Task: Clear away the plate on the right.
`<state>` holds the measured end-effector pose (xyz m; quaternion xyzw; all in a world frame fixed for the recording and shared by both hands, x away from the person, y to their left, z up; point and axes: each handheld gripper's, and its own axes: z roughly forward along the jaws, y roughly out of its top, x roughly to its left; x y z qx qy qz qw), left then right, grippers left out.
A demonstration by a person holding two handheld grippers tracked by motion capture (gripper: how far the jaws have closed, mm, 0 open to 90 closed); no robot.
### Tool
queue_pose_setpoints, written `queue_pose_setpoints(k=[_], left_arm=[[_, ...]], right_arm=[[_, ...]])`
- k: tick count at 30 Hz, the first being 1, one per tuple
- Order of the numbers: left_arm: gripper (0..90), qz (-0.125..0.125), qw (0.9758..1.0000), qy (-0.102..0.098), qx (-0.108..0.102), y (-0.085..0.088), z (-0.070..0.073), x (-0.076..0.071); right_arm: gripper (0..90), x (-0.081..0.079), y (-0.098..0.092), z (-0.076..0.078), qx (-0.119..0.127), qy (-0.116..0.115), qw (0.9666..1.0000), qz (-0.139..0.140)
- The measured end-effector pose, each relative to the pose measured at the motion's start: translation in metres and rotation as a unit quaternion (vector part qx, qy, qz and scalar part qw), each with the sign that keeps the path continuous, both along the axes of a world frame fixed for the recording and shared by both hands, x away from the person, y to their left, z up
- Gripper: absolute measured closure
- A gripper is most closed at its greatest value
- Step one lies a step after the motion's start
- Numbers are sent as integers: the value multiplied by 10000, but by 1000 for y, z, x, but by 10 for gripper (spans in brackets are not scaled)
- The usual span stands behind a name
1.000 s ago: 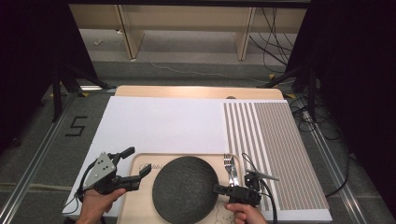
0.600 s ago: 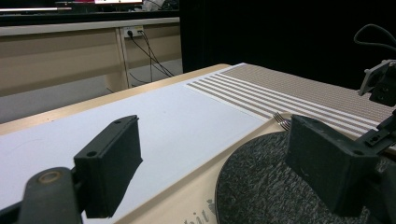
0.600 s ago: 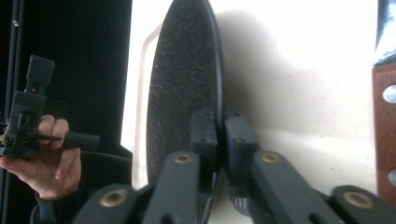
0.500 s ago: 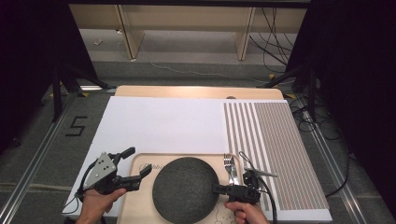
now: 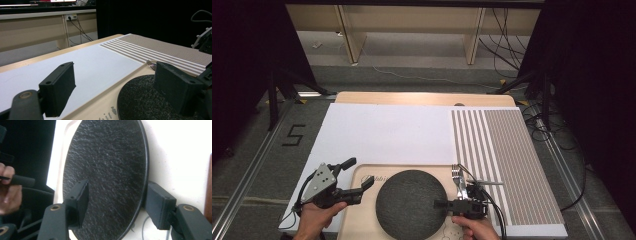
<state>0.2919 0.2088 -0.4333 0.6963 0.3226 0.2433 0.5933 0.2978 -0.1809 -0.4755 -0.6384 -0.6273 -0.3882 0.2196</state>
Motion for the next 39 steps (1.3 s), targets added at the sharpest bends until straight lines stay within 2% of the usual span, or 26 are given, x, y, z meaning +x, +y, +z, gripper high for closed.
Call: queue_pose_setpoints(k=[3,6,7,9,10,11,13,16,18,19,20,21,22,23,25,26,27,28,29,30,31,33,36,37,38,39], left_arm=[[170,-1,10000,1,0,0,0,0],[170,0,10000,-2,-6,0,0,0],[169,-2,10000,-3,-5,0,0,0],[169,3,10000,0,-8,0,0,0],[169,4,10000,-5,-12,0,0,0],[169,5,10000,-8,-15,0,0,0],[169,-1,10000,-12,-13,0,0,0],[169,-4,10000,-14,-20,0,0,0],[169,-6,10000,-13,-19,0,0,0],[169,-9,10000,-12,-19,0,0,0],[169,-10,10000,-10,-23,0,0,0],[168,-9,10000,-12,-24,0,0,0],[168,-9,10000,-15,-23,0,0,0],[168,-14,10000,-19,-18,0,0,0],[168,-14,10000,-23,-22,0,0,0],[168,-14,10000,-25,-18,0,0,0],[168,-15,10000,-21,-14,0,0,0],[168,-17,10000,-19,-7,0,0,0],[168,-16,10000,-19,-9,0,0,0],[168,-13,10000,-22,-14,0,0,0],[168,-11,10000,-26,-25,0,0,0],[168,-13,10000,-27,-19,0,0,0],[167,-10,10000,-25,-21,0,0,0],[167,-14,10000,-26,-11,0,0,0],[167,-13,10000,-24,-9,0,0,0],[167,-8,10000,-23,-19,0,0,0]], right_arm=[[379,-1,2,5,-265,-133,9996,24],[363,-1,0,11,-430,-434,9981,58],[359,-1,-2,11,-441,-677,9967,92],[347,-1,-3,17,-722,-869,9935,168],[340,-1,-3,19,-803,-1044,9911,213],[331,-2,-3,22,-816,-1107,9902,220],[314,-1,-4,22,-1034,-1482,9830,334],[311,-2,-4,28,-1217,-1589,9792,316],[301,-4,-4,32,-1369,-1764,9743,291],[298,-4,-5,35,-1557,-1804,9706,342],[292,-5,-4,37,-1579,-1865,9692,304],[279,-5,-5,38,-1645,-1975,9659,327],[271,-5,-5,39,-1706,-2001,9643,307],[263,-6,-6,40,-1660,-2071,9638,250],[242,-7,-8,43,-1787,-2201,9584,330],[230,-7,-7,44,-1804,-2315,9556,282],[225,-7,-7,46,-1917,-2396,9512,325],[223,-7,-8,46,-1965,-2588,9451,344],[217,-7,-9,48,-2076,-2625,9416,376],[209,-7,-9,50,-2191,-2717,9362,410],[206,-8,-10,51,-2231,-2776,9336,393],[191,-8,-10,53,-2326,-2804,9307,333],[179,-9,-13,57,-2391,-2975,9236,361],[175,-10,-13,58,-2450,-3041,9202,281],[173,-9,-14,58,-2389,-3120,9191,280],[168,-11,-15,61,-2475,-3046,9195,217]])
